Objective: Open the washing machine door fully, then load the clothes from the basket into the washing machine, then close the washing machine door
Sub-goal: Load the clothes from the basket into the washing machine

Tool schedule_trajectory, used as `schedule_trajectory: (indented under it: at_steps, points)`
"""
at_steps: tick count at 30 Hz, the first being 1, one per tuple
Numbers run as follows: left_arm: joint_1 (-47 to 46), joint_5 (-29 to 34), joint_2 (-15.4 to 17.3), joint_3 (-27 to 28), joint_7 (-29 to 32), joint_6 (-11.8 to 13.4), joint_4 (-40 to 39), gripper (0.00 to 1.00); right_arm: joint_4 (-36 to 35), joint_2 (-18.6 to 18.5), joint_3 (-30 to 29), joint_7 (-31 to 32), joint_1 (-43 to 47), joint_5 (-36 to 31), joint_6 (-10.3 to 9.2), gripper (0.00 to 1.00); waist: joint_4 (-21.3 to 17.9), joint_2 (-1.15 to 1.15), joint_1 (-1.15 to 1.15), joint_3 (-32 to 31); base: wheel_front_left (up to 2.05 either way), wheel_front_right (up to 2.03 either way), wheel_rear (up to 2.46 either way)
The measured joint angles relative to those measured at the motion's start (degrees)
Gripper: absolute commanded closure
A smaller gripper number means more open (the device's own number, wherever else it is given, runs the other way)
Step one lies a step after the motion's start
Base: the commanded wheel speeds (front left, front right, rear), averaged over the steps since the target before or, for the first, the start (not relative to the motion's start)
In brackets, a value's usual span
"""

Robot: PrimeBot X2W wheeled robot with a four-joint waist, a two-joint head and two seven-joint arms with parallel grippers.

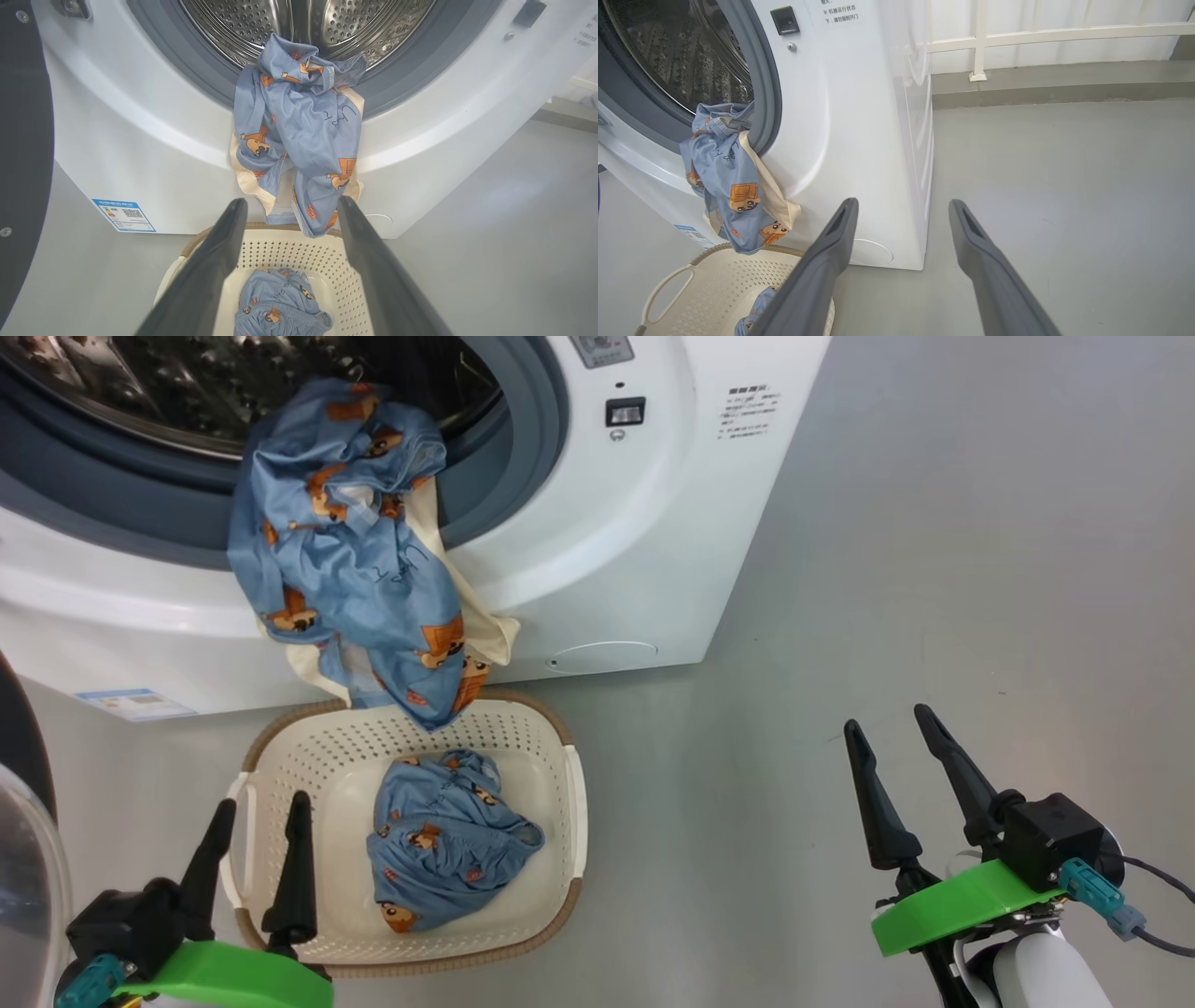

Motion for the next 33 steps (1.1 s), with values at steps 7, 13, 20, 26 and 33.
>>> schedule_trajectory:
  at_steps: [7, 13, 20, 26, 33]
  points:
    - [0.0, 0.0, 0.3, 0.0, 0.3, 1.0, -1.3, 0.0, 0.5, 0.0, -0.3, 0.0, 0.1, 0.2, 0.0, 0.0, -0.8, 0.0, 0.0, 0.2, 0.0, 0.0, 0.0]
    - [0.0, -0.6, 0.8, 0.0, 0.4, 1.0, -1.3, 0.0, 0.8, 0.0, -0.1, 0.0, 0.7, 0.6, 0.0, 0.0, -1.5, 0.0, 0.0, 0.7, 0.0, 0.0, 0.0]
    - [-0.7, -4.0, 0.5, 0.0, 1.9, 0.4, 0.3, 0.0, 0.6, 0.0, 0.8, 0.0, 0.5, 1.2, 0.0, 0.0, -2.4, 0.0, 0.0, 2.3, 0.0, 0.0, 0.0]
    - [-6.2, -5.3, 0.5, 0.2, 1.7, -1.1, 4.1, 0.0, 0.2, 0.0, 1.3, 0.0, -0.5, 1.9, 0.0, 0.0, -4.0, 0.0, 0.0, 4.1, 0.0, 0.0, 0.0]
    - [-11.6, -5.5, 0.8, 0.5, 0.2, -1.6, 9.0, 0.0, 0.3, 0.1, 2.7, 0.0, -0.7, 2.6, 0.0, 0.0, -6.2, 0.0, 0.0, 6.6, 0.0, 0.0, 0.0]
